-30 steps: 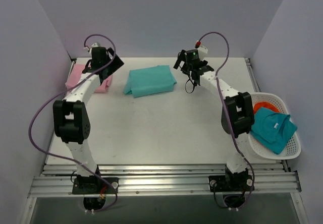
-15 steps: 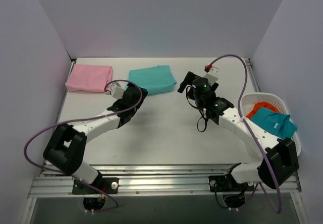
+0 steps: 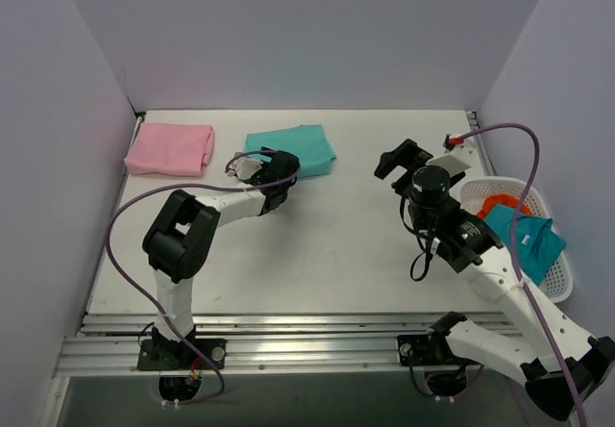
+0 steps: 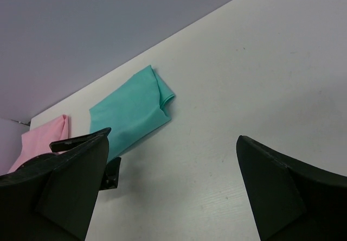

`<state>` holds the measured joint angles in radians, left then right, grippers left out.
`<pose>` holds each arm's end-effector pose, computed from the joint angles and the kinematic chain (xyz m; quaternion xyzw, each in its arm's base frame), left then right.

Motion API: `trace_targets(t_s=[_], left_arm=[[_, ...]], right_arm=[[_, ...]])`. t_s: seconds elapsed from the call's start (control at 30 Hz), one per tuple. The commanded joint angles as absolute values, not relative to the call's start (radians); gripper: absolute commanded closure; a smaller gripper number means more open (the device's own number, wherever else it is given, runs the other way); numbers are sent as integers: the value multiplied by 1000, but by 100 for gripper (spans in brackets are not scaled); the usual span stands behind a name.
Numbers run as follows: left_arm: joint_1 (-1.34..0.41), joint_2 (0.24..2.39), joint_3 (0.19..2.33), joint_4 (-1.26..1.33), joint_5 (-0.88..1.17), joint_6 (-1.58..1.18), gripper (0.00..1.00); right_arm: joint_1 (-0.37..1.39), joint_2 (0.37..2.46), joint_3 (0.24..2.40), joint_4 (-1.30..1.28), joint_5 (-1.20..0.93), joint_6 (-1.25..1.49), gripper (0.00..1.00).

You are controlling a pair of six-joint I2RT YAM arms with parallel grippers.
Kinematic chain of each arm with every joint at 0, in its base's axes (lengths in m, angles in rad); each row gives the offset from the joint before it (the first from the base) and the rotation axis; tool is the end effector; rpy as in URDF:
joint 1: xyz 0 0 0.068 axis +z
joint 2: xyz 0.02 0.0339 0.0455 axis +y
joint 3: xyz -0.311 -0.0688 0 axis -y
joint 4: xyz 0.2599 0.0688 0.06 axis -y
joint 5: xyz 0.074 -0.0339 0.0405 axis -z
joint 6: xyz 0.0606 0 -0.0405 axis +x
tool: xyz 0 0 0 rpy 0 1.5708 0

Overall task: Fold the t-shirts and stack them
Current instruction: Neatly place the folded tshirt to the corner

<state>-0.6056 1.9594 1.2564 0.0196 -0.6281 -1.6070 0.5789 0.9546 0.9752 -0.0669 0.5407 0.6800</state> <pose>0.4069 -0.2385 0.2014 -0.5287 0.6899 -0.2400 0.4323 0.2051 0.0968 0.4268 0.2194 0.6868 0.2356 0.6516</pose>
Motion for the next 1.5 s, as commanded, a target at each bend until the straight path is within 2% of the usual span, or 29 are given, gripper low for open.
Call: trace_targets(t_s=[0.0,0.37,0.47,0.5,0.53,0.57,0.6,0.73,0.8,0.93,1.13,1.27,1.47], left_arm=[[-580,2026,1327,-66,-652,-1730,6],[-509,2167,1405,-29,-574,-1692,5],[-442,2226,1440,73,-476,-1587,37],[-422,2259,1456,104,-441,-1557,71],[-379,2275,1474,109,-404,-1530,85],[-361,2289,1498,104,-344,-1464,93],[-342,2304,1544,77,-331,-1427,97],[-278,2324,1676,19,-293,-1231,98],[-235,2364,1780,-97,-246,-1099,98],[-190,2445,2177,-300,-190,-869,98],[-146,2519,2532,-512,-152,-644,98],[-92,2450,2473,-532,-176,-652,98],[47,2238,2104,-414,-201,-716,98]], right_arm=[[584,971,960,-100,588,661,0],[580,973,960,-106,592,664,0],[580,956,959,-110,584,666,0],[580,945,959,-112,583,667,0],[578,939,960,-117,581,667,0],[578,922,960,-118,578,669,0],[578,913,960,-120,575,669,0],[577,861,959,-127,569,676,0],[577,833,954,-129,569,680,0],[577,810,940,-124,563,684,0],[577,815,942,-112,537,684,0],[577,825,940,-98,520,678,0],[577,863,928,-68,477,676,0]])
